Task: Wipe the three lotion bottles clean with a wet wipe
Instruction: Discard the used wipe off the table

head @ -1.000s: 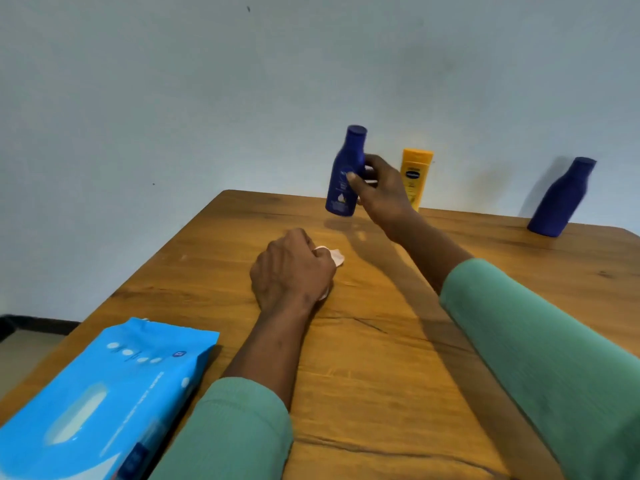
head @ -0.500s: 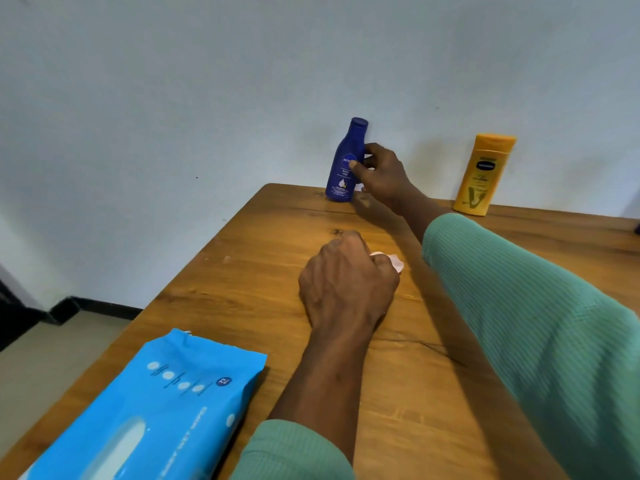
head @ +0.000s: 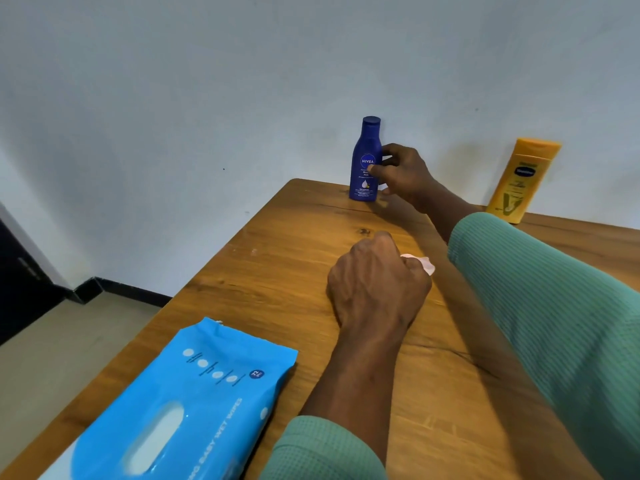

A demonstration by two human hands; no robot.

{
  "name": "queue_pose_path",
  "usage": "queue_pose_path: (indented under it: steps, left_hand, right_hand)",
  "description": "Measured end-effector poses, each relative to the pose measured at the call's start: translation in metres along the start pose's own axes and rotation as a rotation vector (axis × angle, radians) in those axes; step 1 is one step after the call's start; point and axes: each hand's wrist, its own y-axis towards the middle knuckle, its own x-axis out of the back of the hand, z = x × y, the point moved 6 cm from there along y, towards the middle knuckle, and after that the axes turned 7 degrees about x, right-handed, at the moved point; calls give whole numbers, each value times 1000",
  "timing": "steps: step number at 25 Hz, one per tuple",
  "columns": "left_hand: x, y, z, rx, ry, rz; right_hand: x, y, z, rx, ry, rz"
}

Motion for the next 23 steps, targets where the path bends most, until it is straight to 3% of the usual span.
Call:
queue_pose_path:
  steps: [7, 12, 19, 23]
  left_hand:
    - [-1, 2, 1, -5, -16, -13]
    - [8, -1, -2, 17, -144, -76]
    - [30, -35, -5, -43, -474, -185]
    - [54, -100, 12, 156, -645, -29]
  right_hand:
    - [23, -27, 8, -78, -73, -104]
    - [63, -150, 32, -91, -196, -246]
    - [56, -370, 117, -155, -397, -21]
    - [35, -421, 136, -165, -585, 89]
